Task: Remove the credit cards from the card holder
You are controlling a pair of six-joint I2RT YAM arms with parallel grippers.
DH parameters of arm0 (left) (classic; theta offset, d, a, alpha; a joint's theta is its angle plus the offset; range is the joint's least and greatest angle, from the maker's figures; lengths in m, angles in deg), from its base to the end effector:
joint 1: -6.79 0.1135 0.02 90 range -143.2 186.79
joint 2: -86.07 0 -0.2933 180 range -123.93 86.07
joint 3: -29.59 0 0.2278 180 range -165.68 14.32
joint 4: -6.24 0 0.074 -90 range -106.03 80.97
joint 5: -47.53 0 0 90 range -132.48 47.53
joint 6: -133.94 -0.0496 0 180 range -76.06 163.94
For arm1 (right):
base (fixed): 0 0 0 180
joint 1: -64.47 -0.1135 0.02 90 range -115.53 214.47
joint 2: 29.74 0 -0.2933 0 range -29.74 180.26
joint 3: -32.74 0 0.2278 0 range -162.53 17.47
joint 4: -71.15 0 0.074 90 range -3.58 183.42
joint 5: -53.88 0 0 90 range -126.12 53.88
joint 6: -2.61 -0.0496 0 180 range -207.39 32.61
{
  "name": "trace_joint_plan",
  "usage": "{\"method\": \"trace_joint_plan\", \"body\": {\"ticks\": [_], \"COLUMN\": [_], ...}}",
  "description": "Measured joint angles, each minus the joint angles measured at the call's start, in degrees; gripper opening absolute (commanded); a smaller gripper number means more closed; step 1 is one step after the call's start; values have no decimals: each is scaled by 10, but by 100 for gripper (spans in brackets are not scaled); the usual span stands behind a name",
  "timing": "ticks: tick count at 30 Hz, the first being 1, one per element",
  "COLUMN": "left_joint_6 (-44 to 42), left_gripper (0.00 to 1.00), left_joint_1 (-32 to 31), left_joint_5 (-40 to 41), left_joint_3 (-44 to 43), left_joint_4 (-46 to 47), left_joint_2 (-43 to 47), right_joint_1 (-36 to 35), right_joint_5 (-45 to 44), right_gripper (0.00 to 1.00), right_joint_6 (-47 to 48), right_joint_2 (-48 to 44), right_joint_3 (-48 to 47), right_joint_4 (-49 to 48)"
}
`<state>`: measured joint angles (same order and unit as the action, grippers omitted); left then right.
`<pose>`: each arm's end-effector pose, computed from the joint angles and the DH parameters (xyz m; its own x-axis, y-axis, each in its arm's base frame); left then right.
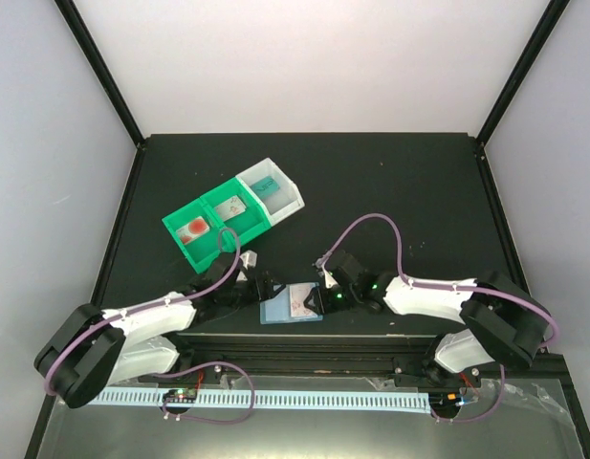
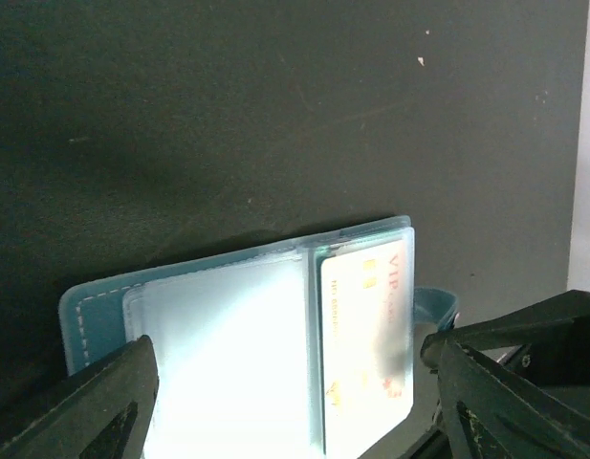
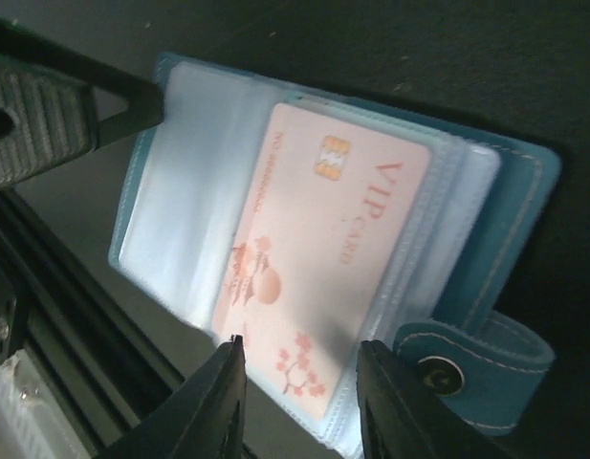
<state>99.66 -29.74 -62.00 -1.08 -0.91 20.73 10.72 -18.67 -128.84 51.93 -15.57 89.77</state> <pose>0.1307 -0.1175 0.1700 -0.9307 -0.2797 -0.2356 -0.0140 0.6710 -0.7413 0.1314 0.2044 0.1829 -0.9307 -0.2014 -0.3053 -0.3501 0.7317 0.5848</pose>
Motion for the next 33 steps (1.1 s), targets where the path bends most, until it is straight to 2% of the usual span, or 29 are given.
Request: {"method": "trace_joint_plan", "body": {"ticks": [4, 10, 12, 25, 33], "left_joint_6": [-2, -4, -4, 1, 7], "left_gripper": [77, 56, 52, 49, 42], "left_joint_1": [-11, -37, -45, -75, -75], "left_joint_5": [12, -3, -11, -15, -10], "left_joint_3": [-4, -32, -44, -61, -35], "left_joint_4": [-33, -27, -12, 39, 80], "left_joint_2": [18, 12, -6, -99, -123], "right_joint_1": [0, 0, 0, 0, 0], "right_joint_5": [-26, -44, -47, -52, -54], "right_gripper": [30, 20, 16, 11, 16], "right_joint_6": [6, 13, 17, 21, 22], "right_joint_2": [-2, 0, 3, 8, 3], "right_joint_3": [7, 23, 26, 40, 48], "right_joint_4": [0, -5, -9, -39, -53]}}
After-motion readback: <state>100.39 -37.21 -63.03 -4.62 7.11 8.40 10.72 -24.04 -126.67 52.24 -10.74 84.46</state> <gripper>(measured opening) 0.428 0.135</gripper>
